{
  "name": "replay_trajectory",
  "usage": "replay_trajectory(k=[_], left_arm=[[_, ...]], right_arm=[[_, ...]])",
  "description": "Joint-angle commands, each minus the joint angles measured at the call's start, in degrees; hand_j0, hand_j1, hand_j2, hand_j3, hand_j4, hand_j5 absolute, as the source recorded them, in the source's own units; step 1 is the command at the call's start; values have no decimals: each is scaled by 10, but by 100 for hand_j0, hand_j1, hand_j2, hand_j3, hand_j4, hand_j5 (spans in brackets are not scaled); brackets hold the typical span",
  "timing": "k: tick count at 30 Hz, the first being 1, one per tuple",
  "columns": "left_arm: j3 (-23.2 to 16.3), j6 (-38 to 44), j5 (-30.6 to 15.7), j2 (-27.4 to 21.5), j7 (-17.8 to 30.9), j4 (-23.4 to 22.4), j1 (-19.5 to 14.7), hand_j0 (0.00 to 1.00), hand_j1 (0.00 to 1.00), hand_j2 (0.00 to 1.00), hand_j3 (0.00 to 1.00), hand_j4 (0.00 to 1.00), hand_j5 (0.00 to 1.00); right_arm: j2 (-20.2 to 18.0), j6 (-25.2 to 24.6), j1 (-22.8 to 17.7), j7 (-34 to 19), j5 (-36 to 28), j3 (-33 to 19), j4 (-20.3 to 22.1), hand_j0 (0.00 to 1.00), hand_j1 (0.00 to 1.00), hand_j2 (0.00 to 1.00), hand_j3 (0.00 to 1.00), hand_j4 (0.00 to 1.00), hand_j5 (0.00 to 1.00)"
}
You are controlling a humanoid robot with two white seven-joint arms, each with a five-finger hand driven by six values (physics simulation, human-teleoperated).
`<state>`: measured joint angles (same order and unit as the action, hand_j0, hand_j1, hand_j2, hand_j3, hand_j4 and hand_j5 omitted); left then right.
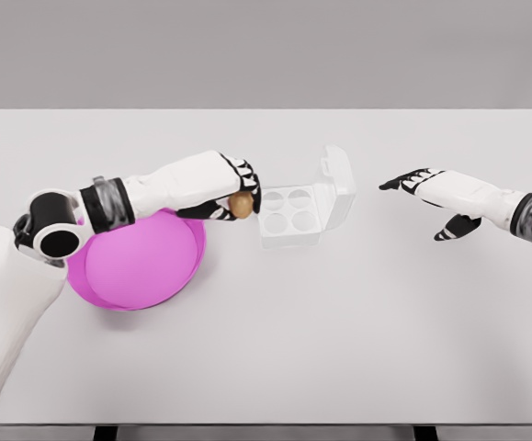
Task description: Pack egg into the box and close the box lid
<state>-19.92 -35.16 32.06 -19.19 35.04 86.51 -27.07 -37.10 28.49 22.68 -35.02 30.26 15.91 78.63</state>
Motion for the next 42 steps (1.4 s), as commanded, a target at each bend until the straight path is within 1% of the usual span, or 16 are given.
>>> replay_trajectory(k=[1, 6, 18, 23, 28, 33, 38, 42], left_arm=[[1, 2, 11, 13, 0, -13, 0, 42, 42, 42, 42, 42, 42], [1, 2, 34, 36, 0, -25, -4, 41, 41, 41, 41, 41, 41], [1, 2, 72, 84, 0, -86, -21, 41, 41, 41, 41, 41, 41], [0, 2, 84, 100, 0, -97, -22, 42, 42, 42, 42, 42, 42], [-4, 2, 85, 104, 0, -99, -22, 43, 43, 43, 43, 43, 43], [-5, 2, 85, 104, 0, -99, -22, 48, 48, 48, 48, 48, 48], [-1, 2, 84, 103, 0, -98, -22, 61, 61, 61, 61, 61, 61], [-1, 2, 84, 103, 0, -98, -21, 63, 63, 63, 63, 63, 63]], right_arm=[[0, -1, 0, 0, -3, 0, 0, 100, 100, 100, 100, 100, 100], [0, -1, 0, 0, -3, 0, 0, 100, 100, 100, 100, 100, 100], [1, -1, 1, 0, -3, 5, -1, 100, 100, 100, 100, 100, 100], [-1, -1, 1, 0, -3, 5, -1, 100, 100, 100, 100, 100, 100], [0, -1, 1, 0, -3, 6, 0, 100, 100, 100, 100, 100, 100], [0, -1, 1, 0, -3, 6, 0, 100, 100, 100, 100, 100, 100], [1, -1, 0, 0, -3, 7, 0, 100, 100, 100, 100, 100, 100], [1, -1, 1, 0, -3, 9, 0, 100, 100, 100, 100, 100, 100]])
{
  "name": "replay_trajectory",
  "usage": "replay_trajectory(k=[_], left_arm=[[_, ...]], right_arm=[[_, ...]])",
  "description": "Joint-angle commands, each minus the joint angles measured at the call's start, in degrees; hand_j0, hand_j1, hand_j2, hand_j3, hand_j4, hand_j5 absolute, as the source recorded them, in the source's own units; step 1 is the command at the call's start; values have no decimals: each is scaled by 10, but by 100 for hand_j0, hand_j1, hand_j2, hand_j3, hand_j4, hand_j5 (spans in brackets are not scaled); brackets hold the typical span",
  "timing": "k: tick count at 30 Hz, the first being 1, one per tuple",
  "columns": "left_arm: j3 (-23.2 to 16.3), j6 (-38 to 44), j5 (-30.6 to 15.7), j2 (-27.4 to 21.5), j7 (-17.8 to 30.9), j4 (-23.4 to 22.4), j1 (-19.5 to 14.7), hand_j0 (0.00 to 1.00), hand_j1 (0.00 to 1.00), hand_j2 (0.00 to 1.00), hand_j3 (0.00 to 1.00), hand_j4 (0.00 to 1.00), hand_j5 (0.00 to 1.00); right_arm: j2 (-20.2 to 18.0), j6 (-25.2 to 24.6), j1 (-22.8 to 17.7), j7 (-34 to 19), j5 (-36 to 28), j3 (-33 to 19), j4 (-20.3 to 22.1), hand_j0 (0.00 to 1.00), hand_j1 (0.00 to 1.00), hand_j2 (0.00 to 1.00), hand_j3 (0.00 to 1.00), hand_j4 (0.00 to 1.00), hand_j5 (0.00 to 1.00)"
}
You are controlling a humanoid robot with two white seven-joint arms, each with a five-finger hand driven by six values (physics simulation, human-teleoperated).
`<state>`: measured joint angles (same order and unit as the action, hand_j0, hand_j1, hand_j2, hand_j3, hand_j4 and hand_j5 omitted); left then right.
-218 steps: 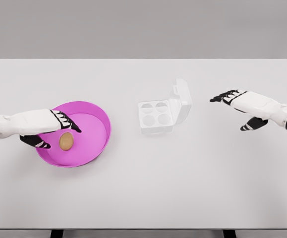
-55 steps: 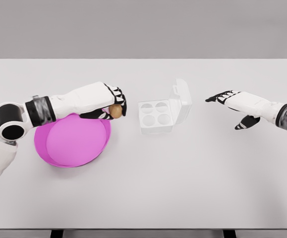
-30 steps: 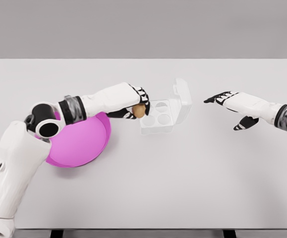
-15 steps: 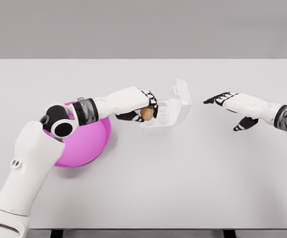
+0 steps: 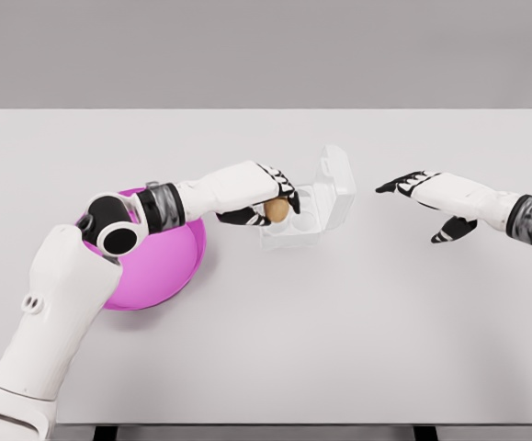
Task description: Pack egg into the box and close the box lid
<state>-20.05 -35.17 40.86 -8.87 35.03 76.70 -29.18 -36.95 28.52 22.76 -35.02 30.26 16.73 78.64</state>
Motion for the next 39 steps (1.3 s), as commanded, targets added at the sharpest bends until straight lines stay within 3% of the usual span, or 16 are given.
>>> replay_trajectory(k=[1, 13, 23, 29, 31, 33, 35, 39], left_arm=[[1, 2, -4, 0, 0, 0, 0, 64, 64, 64, 64, 64, 64], [1, 2, -5, 0, 0, 4, 1, 74, 74, 74, 74, 74, 74], [1, 2, -9, -2, 0, 7, 1, 76, 76, 76, 76, 76, 76], [19, 2, -14, -6, 0, 22, 3, 87, 87, 87, 87, 87, 87], [19, 2, -24, -8, 0, 24, 1, 89, 89, 89, 89, 89, 89], [19, 2, -43, -19, 0, 24, -1, 97, 97, 97, 97, 97, 97], [19, 2, -72, -40, 0, 24, -3, 100, 100, 100, 100, 100, 100], [19, 2, -166, -108, 0, 51, -3, 100, 100, 100, 100, 100, 100]], right_arm=[[0, -1, 0, 0, -3, 1, 0, 100, 100, 100, 100, 100, 100], [-9, 0, -2, 0, -3, 1, 3, 100, 100, 100, 100, 100, 100], [-9, 0, -3, 0, -3, 0, 4, 100, 100, 100, 100, 100, 100], [-10, 0, -1, 0, -3, -1, 5, 100, 100, 100, 100, 100, 100], [-10, 0, -1, 0, -3, -1, 5, 100, 100, 100, 100, 100, 100], [-10, 1, -1, 0, -3, -1, 5, 100, 100, 100, 100, 100, 100], [-9, 0, -3, 0, -3, -2, 26, 100, 100, 100, 100, 100, 100], [-4, -5, -4, 0, -3, -1, 43, 100, 100, 100, 100, 100, 100]])
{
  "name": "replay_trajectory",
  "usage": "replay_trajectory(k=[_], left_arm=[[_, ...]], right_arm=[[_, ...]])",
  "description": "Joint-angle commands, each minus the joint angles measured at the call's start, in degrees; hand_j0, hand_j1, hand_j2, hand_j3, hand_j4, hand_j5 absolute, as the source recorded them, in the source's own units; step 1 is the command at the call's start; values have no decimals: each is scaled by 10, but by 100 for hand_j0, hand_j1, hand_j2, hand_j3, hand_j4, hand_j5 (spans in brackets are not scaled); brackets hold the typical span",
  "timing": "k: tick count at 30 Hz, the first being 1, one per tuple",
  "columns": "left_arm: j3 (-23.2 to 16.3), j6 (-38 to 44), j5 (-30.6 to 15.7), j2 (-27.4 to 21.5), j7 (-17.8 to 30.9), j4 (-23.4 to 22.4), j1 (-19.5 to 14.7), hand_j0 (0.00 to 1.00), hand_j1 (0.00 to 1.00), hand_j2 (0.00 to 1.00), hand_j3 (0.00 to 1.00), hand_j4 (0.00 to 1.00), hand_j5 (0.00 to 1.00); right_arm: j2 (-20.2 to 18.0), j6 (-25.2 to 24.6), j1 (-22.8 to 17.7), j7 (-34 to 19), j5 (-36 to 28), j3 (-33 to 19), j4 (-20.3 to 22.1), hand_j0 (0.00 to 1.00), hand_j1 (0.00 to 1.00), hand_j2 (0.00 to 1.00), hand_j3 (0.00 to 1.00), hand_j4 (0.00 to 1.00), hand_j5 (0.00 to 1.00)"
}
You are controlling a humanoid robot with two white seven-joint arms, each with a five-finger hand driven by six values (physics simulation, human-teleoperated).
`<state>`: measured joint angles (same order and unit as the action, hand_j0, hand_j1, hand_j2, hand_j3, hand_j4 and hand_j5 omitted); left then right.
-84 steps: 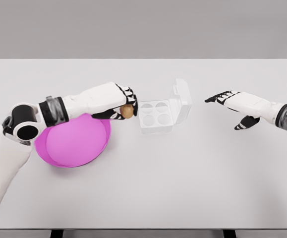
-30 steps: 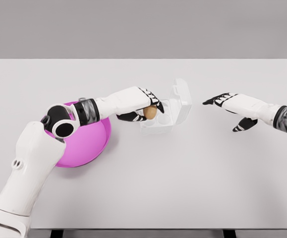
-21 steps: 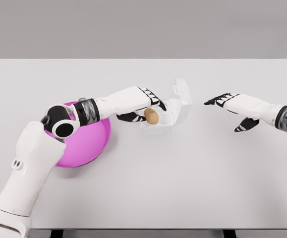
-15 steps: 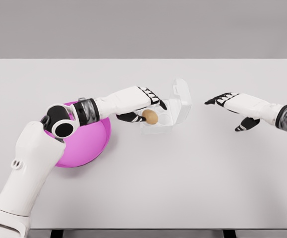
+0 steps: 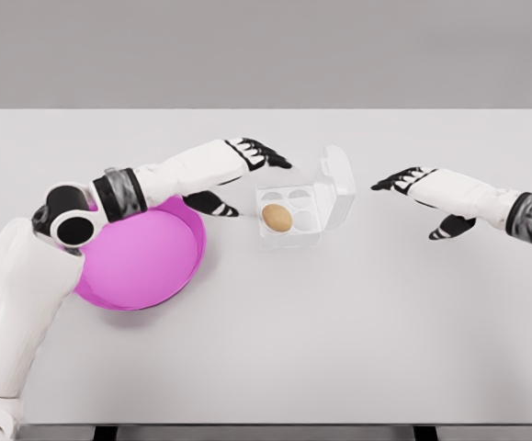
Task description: Pack egg into the box and close the box lid
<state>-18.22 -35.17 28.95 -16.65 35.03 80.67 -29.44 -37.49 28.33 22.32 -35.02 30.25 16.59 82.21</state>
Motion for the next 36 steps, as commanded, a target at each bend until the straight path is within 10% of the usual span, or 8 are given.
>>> replay_trajectory(k=[1, 11, 27, 36], left_arm=[[0, 2, -84, -56, 0, 15, 0, 100, 100, 100, 100, 100, 100], [-1, 2, -294, -247, 0, 31, 13, 100, 100, 100, 100, 100, 100], [8, 2, -305, -289, 0, 18, 39, 100, 100, 100, 100, 100, 100], [21, 2, -306, -288, 0, 8, 39, 100, 100, 100, 100, 100, 100]], right_arm=[[2, -4, 0, 0, -3, 0, 8, 100, 100, 100, 100, 100, 100], [11, -4, 1, 0, -3, 16, 31, 100, 100, 100, 100, 100, 100], [29, -5, -20, 0, -4, 30, 110, 100, 100, 100, 100, 100, 100], [28, 0, -19, 0, -11, -36, 46, 100, 100, 100, 100, 100, 100]])
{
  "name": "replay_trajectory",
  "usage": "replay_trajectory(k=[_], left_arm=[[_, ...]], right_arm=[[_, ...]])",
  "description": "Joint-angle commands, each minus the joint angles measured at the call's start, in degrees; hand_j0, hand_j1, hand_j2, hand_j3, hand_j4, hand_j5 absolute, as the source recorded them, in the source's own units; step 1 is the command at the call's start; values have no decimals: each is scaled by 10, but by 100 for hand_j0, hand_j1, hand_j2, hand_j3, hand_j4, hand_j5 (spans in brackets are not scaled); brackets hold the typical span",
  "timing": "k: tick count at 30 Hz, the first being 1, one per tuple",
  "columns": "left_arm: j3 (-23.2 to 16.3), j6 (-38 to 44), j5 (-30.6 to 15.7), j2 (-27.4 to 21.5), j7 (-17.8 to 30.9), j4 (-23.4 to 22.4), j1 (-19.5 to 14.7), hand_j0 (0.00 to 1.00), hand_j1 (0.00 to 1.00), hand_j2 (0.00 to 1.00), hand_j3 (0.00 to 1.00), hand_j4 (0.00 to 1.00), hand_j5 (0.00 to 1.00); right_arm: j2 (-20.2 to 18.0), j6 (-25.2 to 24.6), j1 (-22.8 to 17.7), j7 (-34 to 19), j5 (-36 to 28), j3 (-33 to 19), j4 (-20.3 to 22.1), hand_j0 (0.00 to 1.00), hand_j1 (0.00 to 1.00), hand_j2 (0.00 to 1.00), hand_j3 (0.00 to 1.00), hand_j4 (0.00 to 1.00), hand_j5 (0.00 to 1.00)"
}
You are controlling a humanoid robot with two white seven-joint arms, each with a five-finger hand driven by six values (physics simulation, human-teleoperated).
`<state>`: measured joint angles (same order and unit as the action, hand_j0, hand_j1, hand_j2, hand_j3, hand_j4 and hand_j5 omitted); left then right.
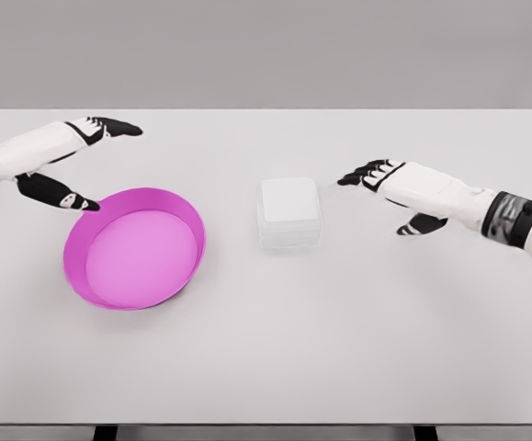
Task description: Pack egg into the box and close the box lid
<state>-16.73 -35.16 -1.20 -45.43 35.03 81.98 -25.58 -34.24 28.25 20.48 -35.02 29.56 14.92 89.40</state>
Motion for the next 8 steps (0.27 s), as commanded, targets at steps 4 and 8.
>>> replay_trajectory(k=[4, 8], left_arm=[[9, 2, -2, 0, 0, -14, 0, 100, 100, 100, 100, 100, 100], [8, 2, 1, 2, 0, -13, 0, 100, 100, 100, 100, 100, 100]], right_arm=[[-12, 1, -3, 0, -3, -19, -32, 100, 100, 100, 100, 100, 100], [-14, 2, -4, 0, -3, -19, -29, 100, 100, 100, 100, 100, 100]])
